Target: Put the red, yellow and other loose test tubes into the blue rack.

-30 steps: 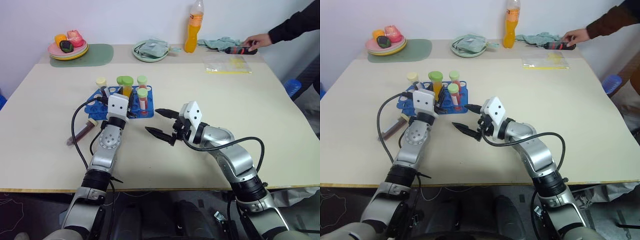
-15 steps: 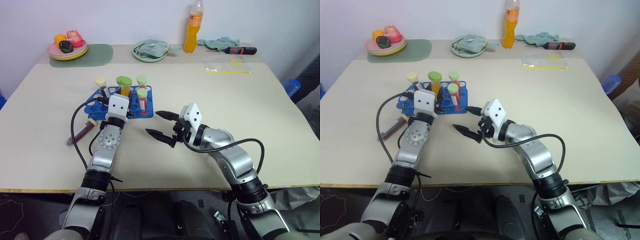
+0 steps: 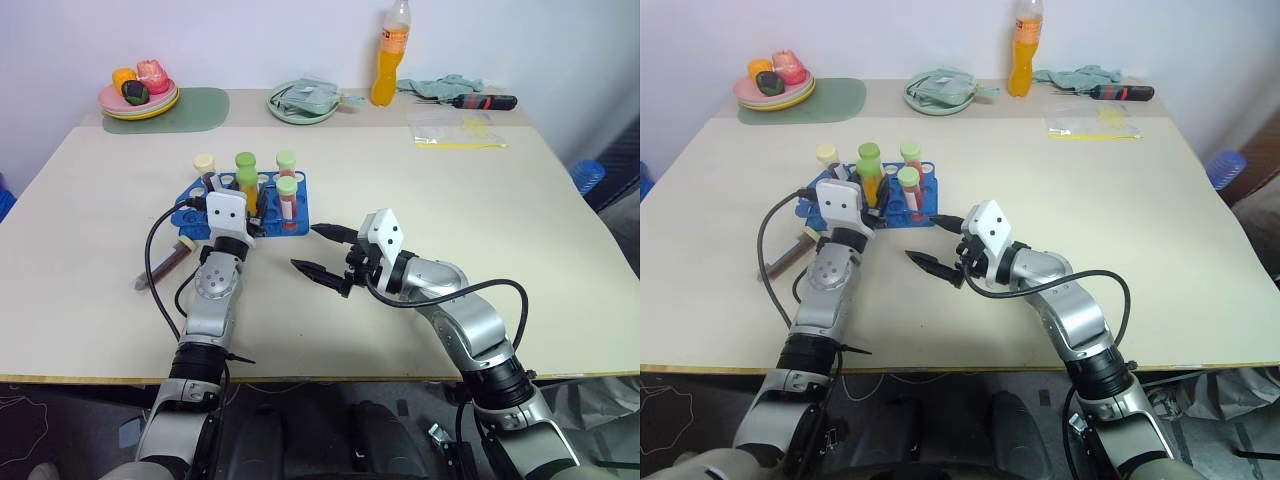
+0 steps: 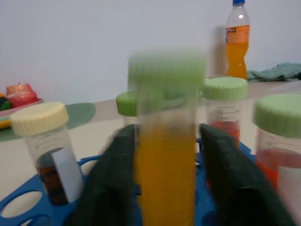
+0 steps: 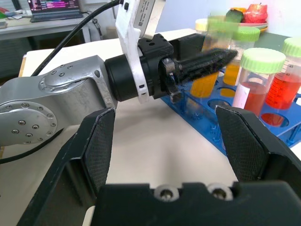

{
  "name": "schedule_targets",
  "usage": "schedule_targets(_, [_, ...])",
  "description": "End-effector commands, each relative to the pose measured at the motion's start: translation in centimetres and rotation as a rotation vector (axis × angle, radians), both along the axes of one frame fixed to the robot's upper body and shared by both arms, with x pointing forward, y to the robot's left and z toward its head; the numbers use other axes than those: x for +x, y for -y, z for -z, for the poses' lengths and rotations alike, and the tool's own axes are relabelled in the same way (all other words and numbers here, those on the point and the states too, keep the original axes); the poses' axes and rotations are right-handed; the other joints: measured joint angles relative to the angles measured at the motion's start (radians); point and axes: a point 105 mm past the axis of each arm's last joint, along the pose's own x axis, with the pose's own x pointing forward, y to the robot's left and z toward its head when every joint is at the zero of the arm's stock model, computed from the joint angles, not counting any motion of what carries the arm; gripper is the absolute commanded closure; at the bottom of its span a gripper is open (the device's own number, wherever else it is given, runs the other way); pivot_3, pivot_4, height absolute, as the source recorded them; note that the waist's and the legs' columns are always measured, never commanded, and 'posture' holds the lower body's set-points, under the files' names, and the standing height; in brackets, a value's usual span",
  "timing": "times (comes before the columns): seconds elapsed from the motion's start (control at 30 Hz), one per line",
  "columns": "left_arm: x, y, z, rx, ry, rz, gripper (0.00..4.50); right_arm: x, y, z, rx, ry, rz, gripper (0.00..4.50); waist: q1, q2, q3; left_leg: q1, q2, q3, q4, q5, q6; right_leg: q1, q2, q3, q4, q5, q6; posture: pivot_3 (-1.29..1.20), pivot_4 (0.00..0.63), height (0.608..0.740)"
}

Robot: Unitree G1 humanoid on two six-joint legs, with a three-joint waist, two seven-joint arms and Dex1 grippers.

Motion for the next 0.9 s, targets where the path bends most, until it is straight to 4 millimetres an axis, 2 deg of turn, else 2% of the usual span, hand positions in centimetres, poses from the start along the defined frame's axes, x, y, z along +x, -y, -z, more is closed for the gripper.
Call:
schedule_targets(0.03, [-1.2, -1.9, -2.5, -0.052, 0.080, -0.038, 0.15, -0.6, -0.1, -1.8, 0.020, 0.069, -0.021, 0.73, -0.006, 0.000, 0.000, 0.000, 0.000, 0.000, 0.000, 0.000, 0.000, 0.000, 0.000, 0.000, 0.000, 0.000, 0.000, 0.00, 0.150, 0.740])
schedule_targets(0.17, [-3.5, -5.3, -5.6, -0.015, 0.095, -0.051, 0.15, -0.6, 0.3, -2.6, 0.028, 0.085, -0.024, 0.73, -0.012, 0.000, 0.000, 0.000, 0.002, -0.001, -0.001, 0.000, 0.000, -0.001, 0.002, 0.000, 0.001, 0.000, 0.000, 0.00, 0.150, 0.740])
schedule_targets(0.27, [-5.5, -7.5, -7.7, 0.041, 0.010, 0.028, 0.15, -0.8, 0.4, -3.0, 0.029, 0.095, -0.042, 0.73, -0.014, 0.000, 0.000, 0.001, 0.002, -0.001, 0.000, 0.000, 0.000, -0.001, 0.002, 0.000, 0.002, 0.000, 0.000, 0.00, 0.150, 0.740])
schedule_targets(0.37, [-6.7, -8.9, -8.2, 0.146, -0.131, 0.088, 0.06, -0.9, 0.3, -3.3, 0.028, 0.100, -0.062, 0.73, -0.017, 0.000, 0.000, 0.001, 0.002, -0.001, -0.001, 0.000, 0.000, 0.000, 0.002, 0.000, 0.001, 0.000, -0.001, 0.00, 0.150, 0.740])
schedule_targets(0.4, [-7.1, -9.4, -8.0, 0.157, -0.198, 0.109, 0.06, -1.0, 0.2, -3.4, 0.026, 0.104, -0.069, 0.73, -0.017, 0.000, 0.001, 0.001, 0.002, -0.001, -0.001, 0.000, 0.000, 0.000, 0.002, 0.000, 0.001, 0.000, -0.001, 0.00, 0.150, 0.740])
schedule_targets(0.5, [-8.4, -12.6, -5.5, 0.306, -0.548, 0.089, 0.06, -1.3, 0.2, -4.1, 0.008, 0.126, -0.124, 0.73, -0.029, 0.000, 0.002, 0.001, 0.002, -0.001, -0.001, 0.000, 0.000, 0.000, 0.002, -0.001, 0.001, -0.001, -0.001, 0.00, 0.150, 0.740])
schedule_targets(0.57, [-8.3, -15.2, -3.5, 0.399, -0.781, -0.004, 0.06, -1.6, 0.3, -4.4, -0.006, 0.134, -0.169, 0.73, -0.030, -0.001, 0.003, 0.002, 0.002, -0.001, -0.002, 0.000, 0.000, 0.000, 0.002, -0.001, 0.002, -0.001, -0.002, 0.00, 0.150, 0.740])
schedule_targets(0.63, [-7.9, -16.5, -3.1, 0.364, -0.899, -0.028, 0.06, -1.7, 0.2, -4.4, -0.020, 0.139, -0.190, 0.73, -0.029, 0.000, 0.003, 0.003, 0.002, -0.001, -0.002, 0.000, 0.000, 0.000, 0.003, -0.001, 0.001, -0.002, -0.003, 0.00, 0.150, 0.740])
schedule_targets(0.73, [-7.3, -16.1, -2.3, 0.339, -1.108, 0.000, 0.06, -1.8, 0.1, -3.8, -0.038, 0.130, -0.205, 0.73, -0.026, -0.001, 0.003, 0.002, 0.002, -0.001, -0.002, 0.000, 0.000, 0.000, 0.003, -0.002, 0.001, -0.002, -0.003, 0.00, 0.150, 0.740])
schedule_targets(0.9, [-6.3, -14.6, -1.5, 0.366, -1.279, 0.086, 0.06, -2.7, -0.4, -3.3, -0.037, 0.118, -0.226, 0.73, -0.031, -0.001, 0.003, -0.001, 0.002, -0.001, -0.002, 0.000, 0.000, -0.002, 0.003, -0.002, 0.001, -0.002, -0.002, 0.00, 0.150, 0.740])
